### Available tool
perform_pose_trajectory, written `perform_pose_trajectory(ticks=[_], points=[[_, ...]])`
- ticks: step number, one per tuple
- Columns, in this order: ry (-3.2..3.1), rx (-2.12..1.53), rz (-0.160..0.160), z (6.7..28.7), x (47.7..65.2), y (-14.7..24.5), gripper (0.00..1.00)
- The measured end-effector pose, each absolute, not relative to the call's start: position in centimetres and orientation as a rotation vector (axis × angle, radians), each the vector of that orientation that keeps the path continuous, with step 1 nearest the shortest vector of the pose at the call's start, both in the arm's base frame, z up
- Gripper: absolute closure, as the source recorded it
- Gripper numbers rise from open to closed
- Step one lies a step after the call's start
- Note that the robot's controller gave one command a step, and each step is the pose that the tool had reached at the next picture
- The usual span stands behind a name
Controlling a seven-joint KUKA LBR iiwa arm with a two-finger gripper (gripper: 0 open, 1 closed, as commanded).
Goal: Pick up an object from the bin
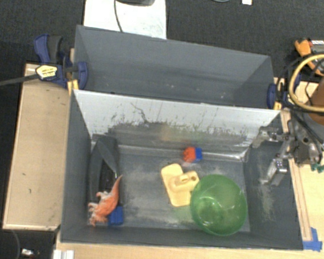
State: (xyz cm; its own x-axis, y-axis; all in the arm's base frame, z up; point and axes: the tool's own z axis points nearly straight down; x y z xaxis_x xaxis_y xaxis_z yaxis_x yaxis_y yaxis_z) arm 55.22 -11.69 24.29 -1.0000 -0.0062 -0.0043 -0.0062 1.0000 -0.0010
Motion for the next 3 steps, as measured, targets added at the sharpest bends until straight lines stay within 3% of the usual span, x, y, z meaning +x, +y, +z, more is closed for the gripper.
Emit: perform_pose_trajectory(ticks=[1, 2, 3], points=[[3.137, -0.011, -0.002, 24.3, 55.2, -11.7, 0.00], [3.118, -0.283, -0.006, 21.3, 56.6, -9.3, 0.00], [3.120, -0.341, -0.001, 23.1, 53.6, -2.1, 0.00]])
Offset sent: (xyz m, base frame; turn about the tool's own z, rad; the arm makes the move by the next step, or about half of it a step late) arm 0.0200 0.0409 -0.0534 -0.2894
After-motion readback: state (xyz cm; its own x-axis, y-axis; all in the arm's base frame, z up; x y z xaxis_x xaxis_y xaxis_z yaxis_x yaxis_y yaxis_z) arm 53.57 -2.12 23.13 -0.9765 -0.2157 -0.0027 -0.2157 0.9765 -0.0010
